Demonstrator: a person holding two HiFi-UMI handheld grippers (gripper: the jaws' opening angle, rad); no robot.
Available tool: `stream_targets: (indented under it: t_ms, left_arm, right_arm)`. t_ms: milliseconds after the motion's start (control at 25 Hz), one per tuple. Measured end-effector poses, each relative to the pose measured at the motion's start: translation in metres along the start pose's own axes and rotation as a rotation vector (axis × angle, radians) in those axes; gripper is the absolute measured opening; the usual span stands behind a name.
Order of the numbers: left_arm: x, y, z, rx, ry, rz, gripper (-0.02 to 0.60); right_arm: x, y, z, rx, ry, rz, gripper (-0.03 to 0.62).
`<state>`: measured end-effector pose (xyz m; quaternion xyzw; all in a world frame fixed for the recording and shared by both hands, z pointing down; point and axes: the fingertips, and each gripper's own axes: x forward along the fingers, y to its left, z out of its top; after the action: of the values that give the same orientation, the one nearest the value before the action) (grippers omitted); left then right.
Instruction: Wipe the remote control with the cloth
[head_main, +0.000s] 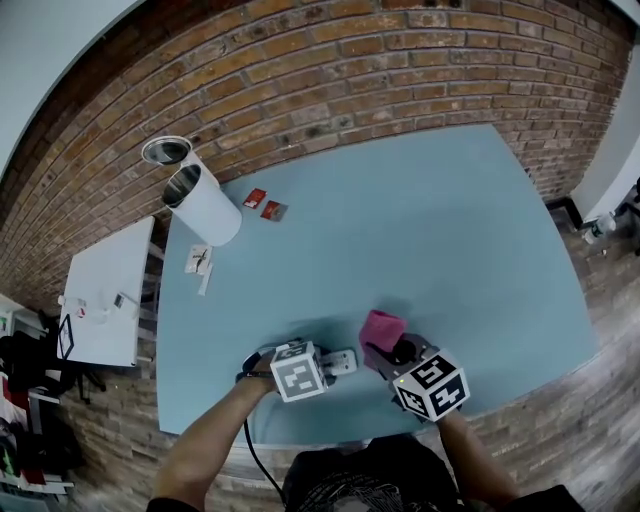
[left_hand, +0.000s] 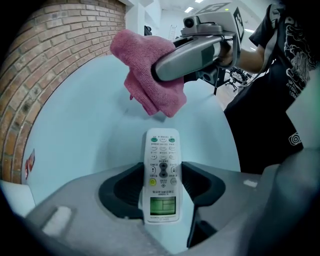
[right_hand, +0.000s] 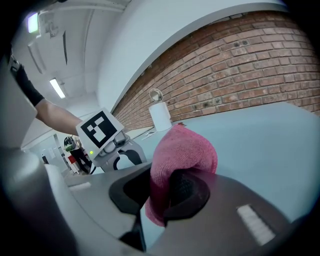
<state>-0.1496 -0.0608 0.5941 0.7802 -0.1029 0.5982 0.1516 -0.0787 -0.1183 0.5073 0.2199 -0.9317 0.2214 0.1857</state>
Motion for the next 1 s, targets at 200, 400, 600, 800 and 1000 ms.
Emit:
stream_targets:
  t_ms: [200, 400, 600, 800, 1000]
  left_arm:
    - [-0.003, 0.002, 0.003, -0.021, -0.081, 0.019, 0.241]
    - [-0.017, 0.005, 0.012, -0.121, -0.211, -0.014, 0.241]
    - [-0.052, 0.011, 0.047, -0.37, -0.546, -0.177, 0.242]
    - [-0.097, 0.011, 0.08, -0.556, -0.885, -0.429, 0.242]
    - [-0.12, 0.006, 0.1, -0.661, -1.072, -0.667, 0.242]
  right_arm:
    - [0.002, -0.005, 0.012, -0.005, -0.034, -0.025, 0.061]
    - [-0.005, -0.009, 0.029, -0.015, -0.085, -0.068, 0.061]
    - [-0.017, -0.013, 0.055, -0.057, -0.166, -0.099, 0.061]
    - [-0.034, -0.007, 0.083, -0.165, -0.24, -0.131, 0.061]
    - [-0.05, 0.003, 0.108, -0.279, -0.296, -0.16, 0.061]
